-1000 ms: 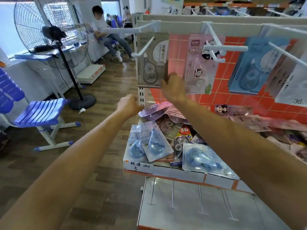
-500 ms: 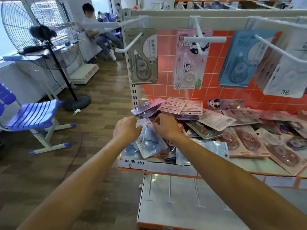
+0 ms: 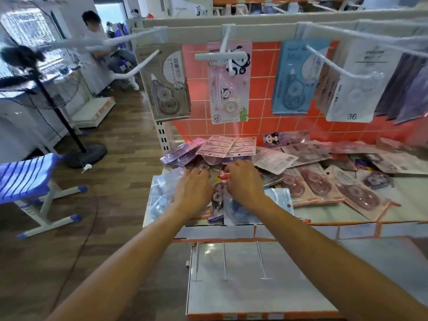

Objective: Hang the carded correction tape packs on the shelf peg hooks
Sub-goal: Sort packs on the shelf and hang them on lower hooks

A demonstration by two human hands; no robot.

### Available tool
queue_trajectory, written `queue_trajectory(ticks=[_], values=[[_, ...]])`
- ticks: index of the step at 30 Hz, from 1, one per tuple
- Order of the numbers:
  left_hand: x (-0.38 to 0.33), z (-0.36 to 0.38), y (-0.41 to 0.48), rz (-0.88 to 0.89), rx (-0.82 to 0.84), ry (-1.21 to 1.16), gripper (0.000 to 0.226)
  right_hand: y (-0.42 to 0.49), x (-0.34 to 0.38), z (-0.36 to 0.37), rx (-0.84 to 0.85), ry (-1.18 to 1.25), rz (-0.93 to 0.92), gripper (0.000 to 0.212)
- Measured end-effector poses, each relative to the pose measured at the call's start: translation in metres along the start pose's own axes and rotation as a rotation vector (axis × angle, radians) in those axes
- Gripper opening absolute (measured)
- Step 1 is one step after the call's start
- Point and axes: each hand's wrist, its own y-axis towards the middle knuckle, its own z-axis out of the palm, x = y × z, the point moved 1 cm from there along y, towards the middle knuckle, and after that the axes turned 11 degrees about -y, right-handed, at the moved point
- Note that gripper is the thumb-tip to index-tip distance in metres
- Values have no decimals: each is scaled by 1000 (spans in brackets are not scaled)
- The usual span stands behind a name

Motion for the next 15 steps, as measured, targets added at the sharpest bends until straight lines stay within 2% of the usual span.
queue_trajectory(ticks=[5,9,12,15], values=[[-16,14,4,48,29,2,33,-6,-37,-6,-85,-47,75,29],[-30,21,8,40,76,-23,33,-8,-62,-6,57,-150,144,47],[-41,23,9,67,97,-42,33,-14,-77,-5,86,-230,171,40],[-52,24,10,95,85,-80,35,-18,-87,-7,40,-191,187,26]])
